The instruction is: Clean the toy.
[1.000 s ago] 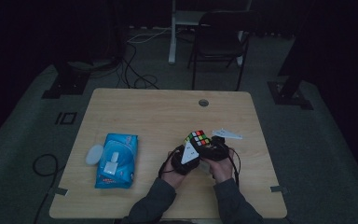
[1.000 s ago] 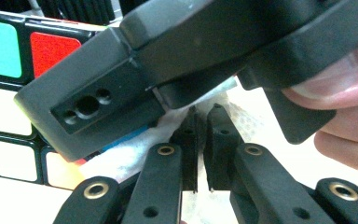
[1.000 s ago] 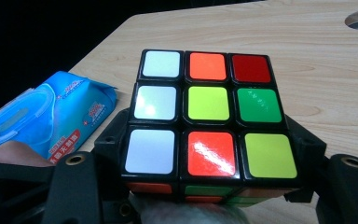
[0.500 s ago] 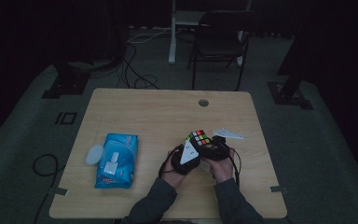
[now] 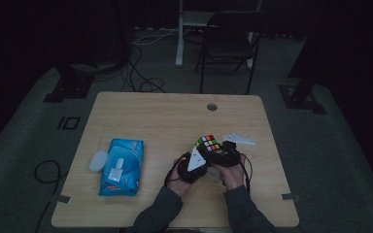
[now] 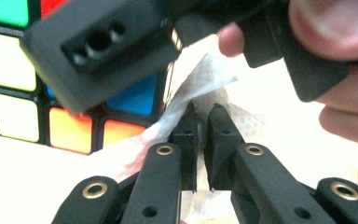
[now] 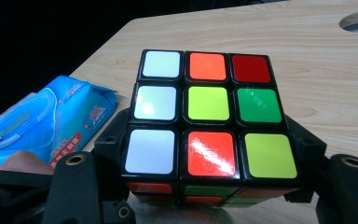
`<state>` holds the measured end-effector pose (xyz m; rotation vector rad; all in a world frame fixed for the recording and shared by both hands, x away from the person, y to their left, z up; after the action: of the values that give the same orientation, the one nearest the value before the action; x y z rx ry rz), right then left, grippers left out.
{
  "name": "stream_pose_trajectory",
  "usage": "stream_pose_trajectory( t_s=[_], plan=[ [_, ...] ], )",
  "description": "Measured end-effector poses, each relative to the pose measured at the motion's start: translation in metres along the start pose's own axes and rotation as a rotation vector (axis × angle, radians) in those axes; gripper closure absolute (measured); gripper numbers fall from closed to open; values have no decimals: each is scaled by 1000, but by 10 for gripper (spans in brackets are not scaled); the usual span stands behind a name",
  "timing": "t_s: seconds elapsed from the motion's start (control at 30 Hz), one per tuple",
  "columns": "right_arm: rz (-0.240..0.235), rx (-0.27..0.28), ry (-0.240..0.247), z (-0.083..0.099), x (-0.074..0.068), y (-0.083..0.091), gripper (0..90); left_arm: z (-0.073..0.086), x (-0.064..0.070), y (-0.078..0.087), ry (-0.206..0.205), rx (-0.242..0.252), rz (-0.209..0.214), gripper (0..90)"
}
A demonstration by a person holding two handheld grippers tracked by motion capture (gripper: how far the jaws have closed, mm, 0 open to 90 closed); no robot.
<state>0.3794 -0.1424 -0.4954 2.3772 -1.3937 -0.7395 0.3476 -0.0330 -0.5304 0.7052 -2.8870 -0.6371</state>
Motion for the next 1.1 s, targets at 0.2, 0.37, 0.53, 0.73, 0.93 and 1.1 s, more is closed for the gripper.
stream_pose_trajectory(
  t_s=[0.2,0.37,0.53,0.73,0.93,1.1],
  plan=[
    [-10,1,4,-2,0,2,338,6,-3,1,-12,-24,-15,852],
    [-18,-7,19,-2,-2,2,337,12,-9,4,-23,-50,-54,853],
    [-29,-25,32,0,-4,1,337,15,-22,13,0,-46,-82,853],
    [-51,-46,49,1,-8,-1,338,15,-31,20,-12,-56,-112,858],
    [-71,-55,61,2,-10,-1,337,15,-42,27,-19,-64,-137,858],
    [-75,-59,66,2,-11,-2,337,15,-46,28,-18,-67,-150,858]
  ],
)
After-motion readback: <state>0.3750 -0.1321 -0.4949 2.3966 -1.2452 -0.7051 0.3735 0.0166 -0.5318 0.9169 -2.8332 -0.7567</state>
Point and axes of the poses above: each handheld gripper's, and its own axes: y roughly backward along the jaws, z roughly out of its underside, x roughly to its right, the point moved 4 cm from there along -y, roughly forward along the jaws, and after that the axes turned 9 degrees about z, right-handed, at the moved point
